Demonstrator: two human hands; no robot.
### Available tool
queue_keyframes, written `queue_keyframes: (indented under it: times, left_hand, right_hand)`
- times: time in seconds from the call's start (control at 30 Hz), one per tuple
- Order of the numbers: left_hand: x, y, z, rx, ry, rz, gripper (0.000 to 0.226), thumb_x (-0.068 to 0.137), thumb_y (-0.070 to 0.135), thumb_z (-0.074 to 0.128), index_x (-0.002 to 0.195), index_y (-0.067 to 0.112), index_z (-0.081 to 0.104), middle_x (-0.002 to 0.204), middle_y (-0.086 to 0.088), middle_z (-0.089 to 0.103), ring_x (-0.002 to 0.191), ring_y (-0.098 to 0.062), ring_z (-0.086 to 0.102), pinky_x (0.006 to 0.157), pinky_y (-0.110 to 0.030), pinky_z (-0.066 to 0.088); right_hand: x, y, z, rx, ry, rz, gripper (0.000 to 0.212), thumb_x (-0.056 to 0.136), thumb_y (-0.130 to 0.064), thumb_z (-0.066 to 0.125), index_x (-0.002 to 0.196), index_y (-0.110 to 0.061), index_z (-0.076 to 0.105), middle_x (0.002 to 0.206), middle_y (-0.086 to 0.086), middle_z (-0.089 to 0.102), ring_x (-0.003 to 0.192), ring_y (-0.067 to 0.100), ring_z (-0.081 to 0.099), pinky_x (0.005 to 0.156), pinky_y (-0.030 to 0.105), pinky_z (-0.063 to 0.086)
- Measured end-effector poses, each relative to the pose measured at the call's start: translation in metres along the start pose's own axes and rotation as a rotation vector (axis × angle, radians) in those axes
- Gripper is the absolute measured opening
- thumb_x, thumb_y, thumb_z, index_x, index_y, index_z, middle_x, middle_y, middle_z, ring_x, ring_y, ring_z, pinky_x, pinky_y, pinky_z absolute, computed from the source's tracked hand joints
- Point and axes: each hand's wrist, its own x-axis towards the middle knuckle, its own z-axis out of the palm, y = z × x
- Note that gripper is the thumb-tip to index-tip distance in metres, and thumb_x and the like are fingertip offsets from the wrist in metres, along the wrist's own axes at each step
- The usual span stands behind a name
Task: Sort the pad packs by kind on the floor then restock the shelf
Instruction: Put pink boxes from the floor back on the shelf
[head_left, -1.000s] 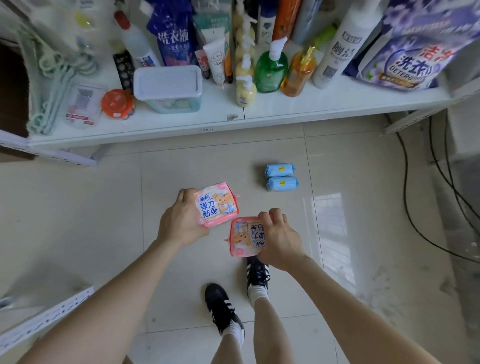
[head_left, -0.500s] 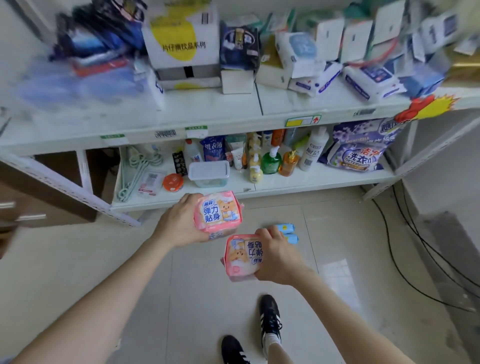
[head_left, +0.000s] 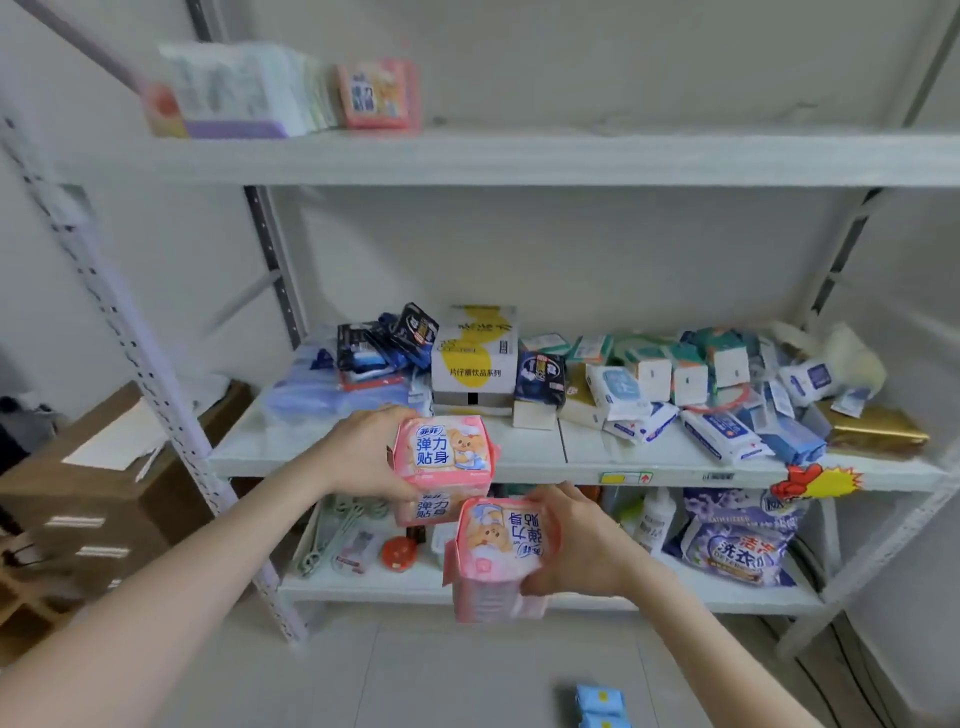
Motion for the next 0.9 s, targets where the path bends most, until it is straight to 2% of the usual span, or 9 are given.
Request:
queue_keyframes:
  times: [0.13, 0.27, 0.37, 0.43, 0.53, 0.73, 0.83, 0.9]
  left_hand:
    - [-0.008, 0.009, -0.063, -0.074, 0.089, -0.009, 0.092, 0.052, 0.039, 0.092, 0.132, 0.029, 0.048, 0.119, 0.017, 0.057, 0.104, -0.005, 0.057, 0.082, -0.019, 0.043]
    - [-0.019, 0.022, -0.121, -0.117, 0.190, 0.014, 0.086, 0.051, 0.037, 0.094, 0.127, 0.029, 0.053, 0.106, 0.022, 0.062, 0.087, 0.010, 0.059, 0.069, -0.009, 0.044]
    - [-0.029, 0.032, -0.163, -0.085, 0.253, 0.017, 0.089, 0.051, 0.038, 0.093, 0.130, 0.029, 0.051, 0.105, 0.019, 0.063, 0.082, 0.005, 0.061, 0.069, -0.016, 0.046]
    - [-0.036, 0.038, -0.188, -0.084, 0.280, 0.031, 0.091, 0.051, 0.037, 0.093, 0.131, 0.029, 0.051, 0.109, 0.017, 0.064, 0.084, -0.002, 0.066, 0.077, -0.025, 0.053]
    - [-0.044, 0.048, -0.223, -0.069, 0.335, 0.065, 0.092, 0.051, 0.036, 0.094, 0.132, 0.026, 0.051, 0.118, 0.010, 0.062, 0.093, -0.009, 0.066, 0.090, -0.035, 0.054]
    - [-0.041, 0.066, -0.282, -0.022, 0.370, 0.091, 0.090, 0.053, 0.036, 0.093, 0.132, 0.029, 0.049, 0.121, 0.013, 0.062, 0.098, -0.005, 0.063, 0.090, -0.030, 0.052]
    - [-0.029, 0.074, -0.304, -0.001, 0.413, 0.114, 0.079, 0.054, 0.035, 0.093, 0.122, 0.034, 0.054, 0.113, 0.022, 0.060, 0.086, 0.012, 0.060, 0.075, -0.014, 0.046]
    - [-0.018, 0.079, -0.316, 0.001, 0.429, 0.122, 0.076, 0.054, 0.036, 0.093, 0.120, 0.036, 0.054, 0.110, 0.026, 0.058, 0.080, 0.020, 0.056, 0.070, -0.008, 0.040]
  right_hand:
    - [0.006, -0.040, -0.052, 0.014, 0.055, -0.074, 0.101, 0.043, -0.053, 0.082, 0.132, -0.029, 0.040, 0.110, -0.017, 0.044, 0.097, 0.005, 0.051, 0.085, 0.026, 0.051]
    - [0.008, -0.078, -0.098, 0.002, 0.139, -0.170, 0.100, 0.042, -0.057, 0.082, 0.130, -0.030, 0.044, 0.113, -0.014, 0.048, 0.099, 0.004, 0.051, 0.085, 0.024, 0.048]
    - [0.009, -0.104, -0.127, 0.010, 0.184, -0.229, 0.095, 0.044, -0.053, 0.084, 0.128, -0.030, 0.045, 0.112, -0.014, 0.051, 0.098, 0.003, 0.053, 0.080, 0.021, 0.046]
    - [0.010, -0.121, -0.144, 0.002, 0.224, -0.268, 0.091, 0.044, -0.052, 0.085, 0.125, -0.034, 0.047, 0.110, -0.016, 0.051, 0.096, 0.001, 0.054, 0.076, 0.019, 0.046]
    - [0.012, -0.142, -0.165, 0.013, 0.260, -0.317, 0.086, 0.042, -0.053, 0.083, 0.119, -0.037, 0.050, 0.107, -0.017, 0.053, 0.096, 0.002, 0.055, 0.078, 0.022, 0.049]
    - [0.026, -0.169, -0.200, 0.064, 0.308, -0.374, 0.083, 0.045, -0.047, 0.087, 0.119, -0.036, 0.051, 0.109, -0.014, 0.060, 0.097, 0.003, 0.060, 0.083, 0.030, 0.055]
    - [0.037, -0.177, -0.219, 0.123, 0.313, -0.386, 0.081, 0.043, -0.046, 0.088, 0.116, -0.038, 0.053, 0.107, -0.016, 0.063, 0.090, -0.002, 0.063, 0.072, 0.020, 0.056]
    - [0.046, -0.181, -0.234, 0.137, 0.312, -0.399, 0.080, 0.042, -0.046, 0.088, 0.114, -0.037, 0.055, 0.104, -0.016, 0.065, 0.086, -0.005, 0.064, 0.066, 0.017, 0.054]
